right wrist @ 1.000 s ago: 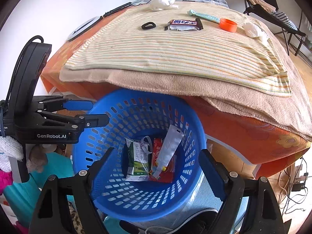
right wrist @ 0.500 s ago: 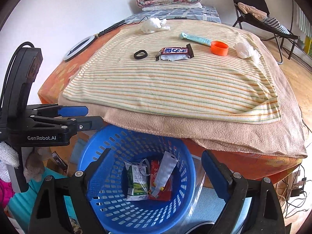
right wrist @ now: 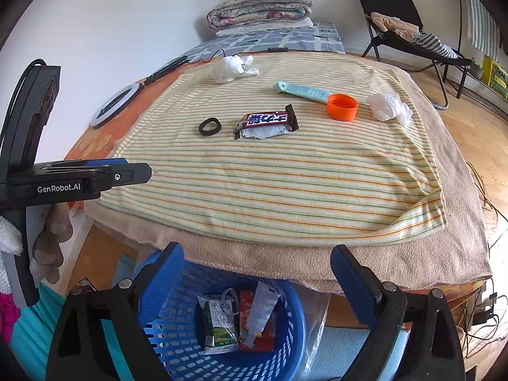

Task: Collect trash
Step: 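Move both tools back over towel toward chocolate bar and black band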

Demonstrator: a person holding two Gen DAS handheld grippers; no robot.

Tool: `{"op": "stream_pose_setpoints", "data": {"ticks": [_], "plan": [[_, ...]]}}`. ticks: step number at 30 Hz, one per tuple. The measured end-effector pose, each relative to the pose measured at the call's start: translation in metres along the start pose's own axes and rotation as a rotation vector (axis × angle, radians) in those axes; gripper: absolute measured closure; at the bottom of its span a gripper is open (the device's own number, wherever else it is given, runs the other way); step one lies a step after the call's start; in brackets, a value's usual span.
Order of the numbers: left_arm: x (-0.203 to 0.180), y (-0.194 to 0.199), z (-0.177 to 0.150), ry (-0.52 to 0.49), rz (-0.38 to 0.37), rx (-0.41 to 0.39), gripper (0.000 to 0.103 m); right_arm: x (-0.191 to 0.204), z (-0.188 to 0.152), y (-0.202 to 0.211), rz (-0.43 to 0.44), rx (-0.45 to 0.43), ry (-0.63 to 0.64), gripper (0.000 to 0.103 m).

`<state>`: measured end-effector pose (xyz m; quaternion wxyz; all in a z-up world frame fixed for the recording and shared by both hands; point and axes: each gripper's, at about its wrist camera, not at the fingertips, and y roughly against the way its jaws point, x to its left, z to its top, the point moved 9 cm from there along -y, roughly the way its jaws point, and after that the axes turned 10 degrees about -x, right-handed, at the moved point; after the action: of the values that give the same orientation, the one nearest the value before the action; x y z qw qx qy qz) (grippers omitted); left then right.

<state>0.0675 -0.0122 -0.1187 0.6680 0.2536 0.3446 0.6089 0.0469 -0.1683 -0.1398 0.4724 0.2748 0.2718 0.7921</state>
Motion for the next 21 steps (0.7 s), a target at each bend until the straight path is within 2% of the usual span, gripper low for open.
{"op": "stream_pose_setpoints", "data": {"ticks": [7, 10, 15, 19, 21], "plan": [[0.005, -0.016, 0.024, 0.06, -0.035, 0.007, 0.038, -0.007, 0.016, -0.018, -0.018, -0.003, -0.012, 0.008], [0.008, -0.026, 0.034, 0.06, -0.024, 0.005, 0.038, -0.012, 0.027, -0.025, -0.023, -0.005, -0.019, 0.008], [0.017, -0.047, 0.042, 0.085, -0.028, 0.026, 0.038, -0.017, 0.062, -0.032, -0.039, -0.095, 0.034, 0.008], [0.021, -0.06, 0.047, 0.088, -0.018, 0.03, 0.038, -0.025, 0.087, -0.045, -0.043, -0.132, 0.062, 0.008], [0.023, -0.065, 0.05, 0.068, 0.001, 0.027, 0.044, -0.03, 0.096, -0.054, -0.024, -0.134, 0.039, 0.008]]}}
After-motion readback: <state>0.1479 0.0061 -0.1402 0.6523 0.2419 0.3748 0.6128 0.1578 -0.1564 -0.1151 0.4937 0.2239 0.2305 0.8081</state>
